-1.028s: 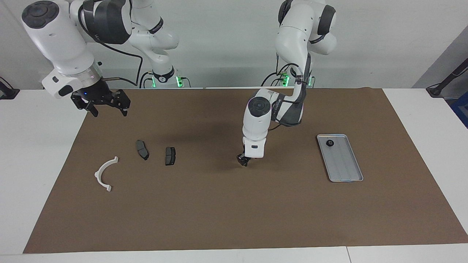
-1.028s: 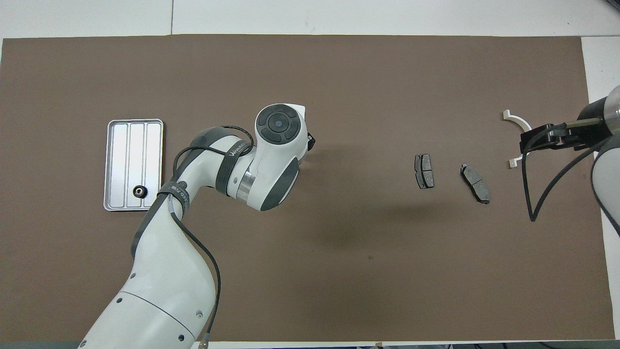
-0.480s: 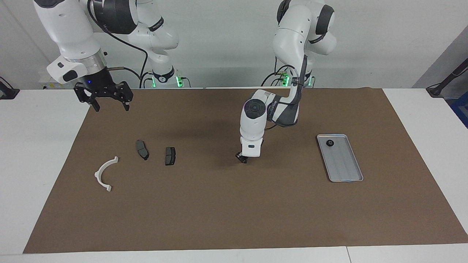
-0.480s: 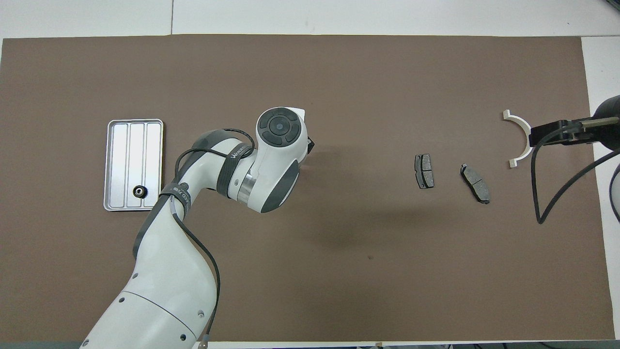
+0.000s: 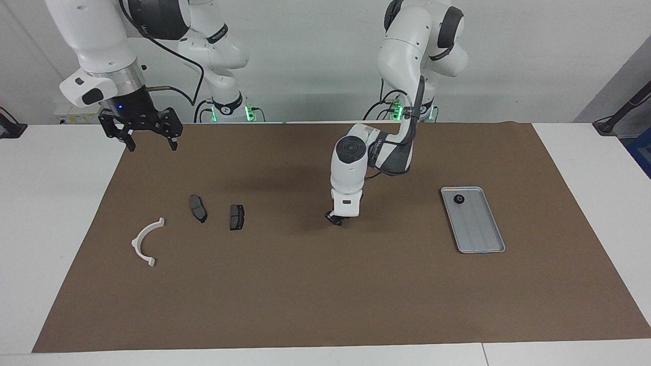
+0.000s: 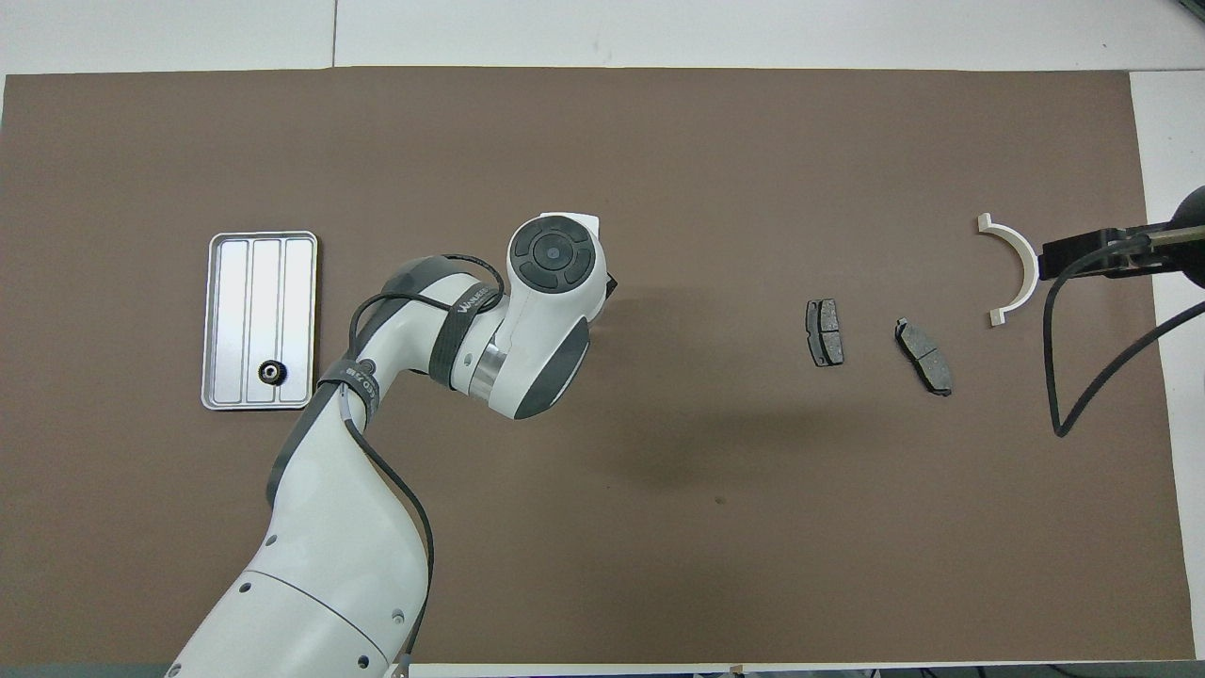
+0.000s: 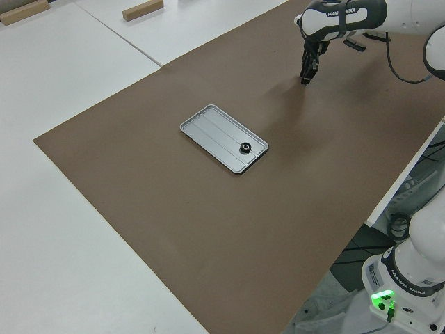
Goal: Pick bearing gear from pile to tray
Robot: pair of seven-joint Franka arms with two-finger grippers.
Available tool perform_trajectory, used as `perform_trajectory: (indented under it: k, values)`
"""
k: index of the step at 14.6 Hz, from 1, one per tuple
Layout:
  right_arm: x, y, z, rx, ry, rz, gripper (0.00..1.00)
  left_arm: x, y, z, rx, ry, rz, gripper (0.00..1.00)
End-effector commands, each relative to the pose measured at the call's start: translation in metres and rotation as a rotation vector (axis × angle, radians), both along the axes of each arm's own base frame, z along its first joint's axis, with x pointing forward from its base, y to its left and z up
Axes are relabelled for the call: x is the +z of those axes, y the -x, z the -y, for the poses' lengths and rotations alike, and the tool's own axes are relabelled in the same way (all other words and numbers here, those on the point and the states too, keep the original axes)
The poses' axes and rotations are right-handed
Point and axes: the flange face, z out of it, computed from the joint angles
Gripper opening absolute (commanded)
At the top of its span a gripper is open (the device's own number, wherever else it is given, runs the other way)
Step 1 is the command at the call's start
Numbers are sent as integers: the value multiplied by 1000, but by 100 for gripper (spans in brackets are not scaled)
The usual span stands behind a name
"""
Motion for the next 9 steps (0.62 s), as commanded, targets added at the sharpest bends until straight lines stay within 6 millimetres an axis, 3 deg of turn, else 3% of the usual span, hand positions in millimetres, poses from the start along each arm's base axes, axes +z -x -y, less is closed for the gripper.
perform_trajectory:
  k: [1, 2, 6, 9]
  values:
    - [-1, 6, 0, -17, -15, -5, 100, -2, 10, -4, 14, 1, 8, 43]
    - [-5, 7, 0, -20, -17, -11, 100, -2, 10, -6, 15, -1, 8, 38]
    - [-22, 8, 3, -34, -19, -41, 100, -7, 15, -11, 13, -11, -2, 4]
    - [-22, 7, 3, -55, -72, -38, 100, -6, 16, -12, 16, -20, -18, 0]
